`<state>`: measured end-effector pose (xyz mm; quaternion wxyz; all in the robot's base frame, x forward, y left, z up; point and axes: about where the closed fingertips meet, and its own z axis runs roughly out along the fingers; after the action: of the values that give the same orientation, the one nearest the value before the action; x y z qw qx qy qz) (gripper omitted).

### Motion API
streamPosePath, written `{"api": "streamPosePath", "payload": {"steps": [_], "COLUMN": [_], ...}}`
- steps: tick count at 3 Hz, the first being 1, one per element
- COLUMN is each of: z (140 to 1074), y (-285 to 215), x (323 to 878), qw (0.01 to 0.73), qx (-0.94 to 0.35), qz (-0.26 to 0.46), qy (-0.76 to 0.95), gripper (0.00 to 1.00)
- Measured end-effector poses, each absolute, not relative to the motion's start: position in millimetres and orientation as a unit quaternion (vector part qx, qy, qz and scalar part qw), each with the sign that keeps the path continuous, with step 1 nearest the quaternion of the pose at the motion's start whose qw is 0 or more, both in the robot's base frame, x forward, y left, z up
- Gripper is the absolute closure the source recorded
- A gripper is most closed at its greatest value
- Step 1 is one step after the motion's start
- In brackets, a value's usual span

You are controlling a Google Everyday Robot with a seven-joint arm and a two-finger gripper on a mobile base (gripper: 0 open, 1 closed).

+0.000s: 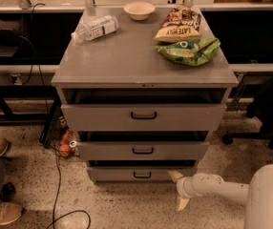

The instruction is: Open bottom drawer

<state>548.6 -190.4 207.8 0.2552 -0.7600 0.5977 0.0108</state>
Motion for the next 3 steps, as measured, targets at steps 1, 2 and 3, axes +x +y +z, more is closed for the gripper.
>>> {"api": "streamPosePath", "payload": {"steps": [1,2,3], "z": [205.0,194.6,184.5], "y": [-201.7,-207.4,-211.1], "x": [569.5,594.7,610.1], "qw": [0.27,0.287,0.294], "qx": [-0.753,-0.741,-0.729], "qz": [-0.024,-0.049,-0.064], "qy": [0.6,0.605,0.615], "gripper": [0.0,0.0,0.0]}}
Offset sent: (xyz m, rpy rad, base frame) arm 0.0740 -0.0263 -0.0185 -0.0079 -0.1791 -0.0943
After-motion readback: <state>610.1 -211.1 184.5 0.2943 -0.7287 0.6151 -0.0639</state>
